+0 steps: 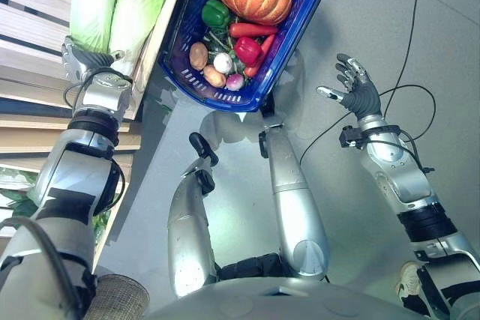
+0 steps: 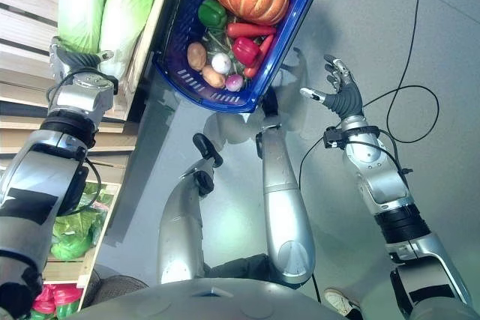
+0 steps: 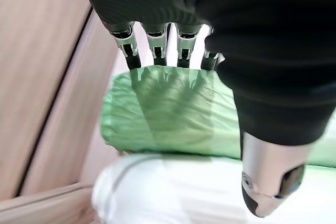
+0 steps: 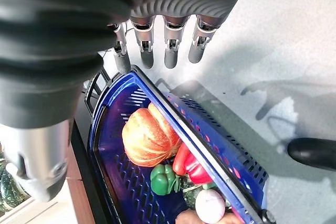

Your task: Pick up fruits and vegetables into the basket

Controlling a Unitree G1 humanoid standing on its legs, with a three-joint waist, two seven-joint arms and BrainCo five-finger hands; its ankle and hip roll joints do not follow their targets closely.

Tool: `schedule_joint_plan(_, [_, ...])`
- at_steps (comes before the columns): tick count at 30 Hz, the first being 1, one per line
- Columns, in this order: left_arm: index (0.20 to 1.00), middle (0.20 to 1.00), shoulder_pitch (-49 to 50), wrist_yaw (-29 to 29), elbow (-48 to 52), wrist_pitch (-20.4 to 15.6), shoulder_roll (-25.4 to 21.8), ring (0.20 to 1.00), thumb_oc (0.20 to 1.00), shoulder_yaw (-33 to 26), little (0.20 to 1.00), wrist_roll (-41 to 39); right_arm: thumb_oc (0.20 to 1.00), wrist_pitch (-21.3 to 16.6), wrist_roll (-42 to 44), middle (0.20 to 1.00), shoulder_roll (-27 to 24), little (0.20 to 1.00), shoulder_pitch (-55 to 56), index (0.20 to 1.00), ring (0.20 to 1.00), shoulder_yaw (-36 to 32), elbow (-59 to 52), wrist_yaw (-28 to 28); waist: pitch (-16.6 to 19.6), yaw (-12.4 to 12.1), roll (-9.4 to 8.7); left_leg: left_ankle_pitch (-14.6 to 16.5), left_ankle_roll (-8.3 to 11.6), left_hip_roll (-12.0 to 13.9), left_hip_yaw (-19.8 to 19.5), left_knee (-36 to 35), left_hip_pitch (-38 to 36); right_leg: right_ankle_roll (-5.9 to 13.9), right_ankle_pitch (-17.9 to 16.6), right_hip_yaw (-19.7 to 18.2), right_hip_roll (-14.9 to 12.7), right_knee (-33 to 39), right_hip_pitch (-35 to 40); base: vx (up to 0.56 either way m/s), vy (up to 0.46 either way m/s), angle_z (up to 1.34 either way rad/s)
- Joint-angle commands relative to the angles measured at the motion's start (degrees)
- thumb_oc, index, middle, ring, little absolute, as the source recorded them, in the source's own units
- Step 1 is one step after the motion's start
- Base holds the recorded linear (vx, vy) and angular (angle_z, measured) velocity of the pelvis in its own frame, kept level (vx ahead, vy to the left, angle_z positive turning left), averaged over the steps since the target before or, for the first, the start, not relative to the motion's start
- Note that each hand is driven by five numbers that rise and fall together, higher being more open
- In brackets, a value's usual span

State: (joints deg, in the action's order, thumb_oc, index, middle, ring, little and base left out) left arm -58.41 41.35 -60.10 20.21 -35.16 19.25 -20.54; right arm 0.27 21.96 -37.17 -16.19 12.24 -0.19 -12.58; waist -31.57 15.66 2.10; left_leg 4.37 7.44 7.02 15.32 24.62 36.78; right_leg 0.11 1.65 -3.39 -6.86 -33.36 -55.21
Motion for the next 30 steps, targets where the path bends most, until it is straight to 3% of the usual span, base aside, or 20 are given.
schedule_joint_plan(1, [1.0,1.0,4.3,2.7,-3.5,0.5,-4.2,1.0,1.0,-4.6,1.0,-2.7,1.0,-0.7,1.7,1.0,-0.6,1.0,1.9,1.0,1.0,0.6,-3.8,-0.6,1.8,2.2,1.02,-0.1,-1.87,-0.5,-0.9,4.0,8.4,2.46,8.0,2.1,1.4,-4.1,-0.5,0.01,0.044,0.0])
schedule_joint_plan(9, [1.0,1.0,4.1,6.7,-2.8,-1.9,-5.1,1.0,1.0,-6.2,1.0,-3.8,1.0,-0.8,2.3,1.0,-0.9,1.0,1.7,1.0,1.0,0.6,-3.5,-0.5,1.8,2.0,0.89,0.5,-2.07,-0.5,-1.2,4.9,9.4,2.43,7.7,1.7,1.3,-4.2,-1.4,0.01,0.022,-0.02])
schedule_joint_plan(19, [1.0,1.0,1.8,16.4,0.7,-3.8,-5.6,1.0,1.0,-7.0,1.0,-2.2,1.0,-1.2,3.2,1.0,-0.7,1.0,1.6,1.0,1.0,1.5,-3.5,-1.5,1.8,1.9,0.67,1.1,-2.47,-0.8,-1.7,6.1,11.2,2.28,7.6,1.1,1.5,-4.9,-3.2,0.01,0.009,-0.01])
schedule_joint_plan(26, [1.0,1.0,-0.3,20.8,3.3,-10.8,-6.3,1.0,1.0,-7.6,1.0,-0.8,1.0,-1.8,3.5,1.0,-0.4,1.0,2.5,1.0,1.0,2.0,-3.5,-1.5,1.8,2.1,0.57,1.8,-2.71,-1.0,-1.9,6.6,11.5,2.26,7.7,0.6,1.6,-5.1,-3.5,0.0,0.0,0.0])
schedule_joint_plan(30, [1.0,1.0,-1.6,21.3,3.8,-11.6,-6.2,1.0,1.0,-7.3,1.0,0.7,1.0,-2.2,3.6,1.0,-0.2,1.0,2.9,1.0,1.0,1.9,-3.3,-1.0,1.8,2.3,0.35,2.0,-2.8,-1.0,-1.8,6.8,11.5,2.24,7.7,0.7,1.7,-5.0,-3.4,0.0,0.0,0.0])
